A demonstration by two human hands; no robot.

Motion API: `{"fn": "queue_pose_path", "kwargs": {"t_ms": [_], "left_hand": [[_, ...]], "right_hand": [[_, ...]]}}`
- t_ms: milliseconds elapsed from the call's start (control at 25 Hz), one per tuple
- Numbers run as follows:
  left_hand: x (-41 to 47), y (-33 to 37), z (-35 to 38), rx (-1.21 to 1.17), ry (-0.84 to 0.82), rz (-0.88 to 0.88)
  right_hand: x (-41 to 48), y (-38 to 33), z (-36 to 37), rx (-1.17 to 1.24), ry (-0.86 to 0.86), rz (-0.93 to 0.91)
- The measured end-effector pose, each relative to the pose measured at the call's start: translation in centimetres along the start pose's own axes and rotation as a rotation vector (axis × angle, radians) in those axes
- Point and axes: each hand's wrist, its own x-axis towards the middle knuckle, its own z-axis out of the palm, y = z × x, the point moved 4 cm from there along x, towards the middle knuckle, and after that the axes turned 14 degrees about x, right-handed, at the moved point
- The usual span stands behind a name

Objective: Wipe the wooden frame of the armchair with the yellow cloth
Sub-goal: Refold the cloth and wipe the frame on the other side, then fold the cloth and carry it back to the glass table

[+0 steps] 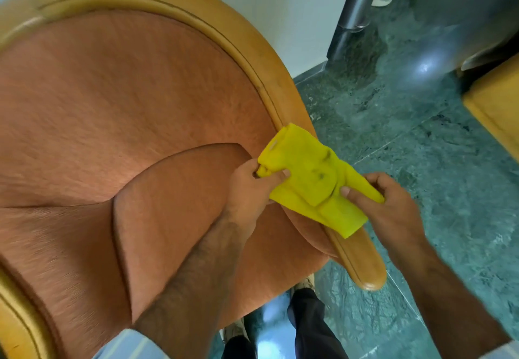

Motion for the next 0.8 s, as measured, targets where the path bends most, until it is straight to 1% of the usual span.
{"fn": "queue_pose_path", "kwargs": {"t_ms": [80,120,280,400,560,680,760,800], "left_hand": [[-1.0,1.4,-2.9,-0.146,0.029,0.030],[-1.7,1.9,-4.7,-0.206,0.056,0.047],[-5.5,2.2,-12.6,-0.384,0.241,0.129],[-9.8,-0.3,-19.5,-0.454,0.407,0.170],[-18.8,-7.3,-27.3,-0.600,0.700,0.111],[-25.7,-13.9,-30.8,-0.707,0.917,0.062],[-30.5,-18.4,-32.0,-0.765,1.071,-0.006],[-32.3,-20.0,-32.2,-0.786,1.123,-0.029]], "right_hand": [[0.3,-2.5,3.0,0.294,-0.124,0.065],[0.4,-3.9,4.7,0.384,-0.179,0.080],[0.0,-8.8,11.9,0.503,-0.313,0.060],[-2.0,-11.2,18.9,0.474,-0.507,0.164],[-8.2,-12.3,30.4,0.365,-0.778,0.238],[-14.7,-11.5,38.2,0.211,-0.986,0.262],[-19.8,-10.3,42.5,0.098,-1.114,0.261],[-21.8,-9.7,43.8,0.059,-1.158,0.254]]}}
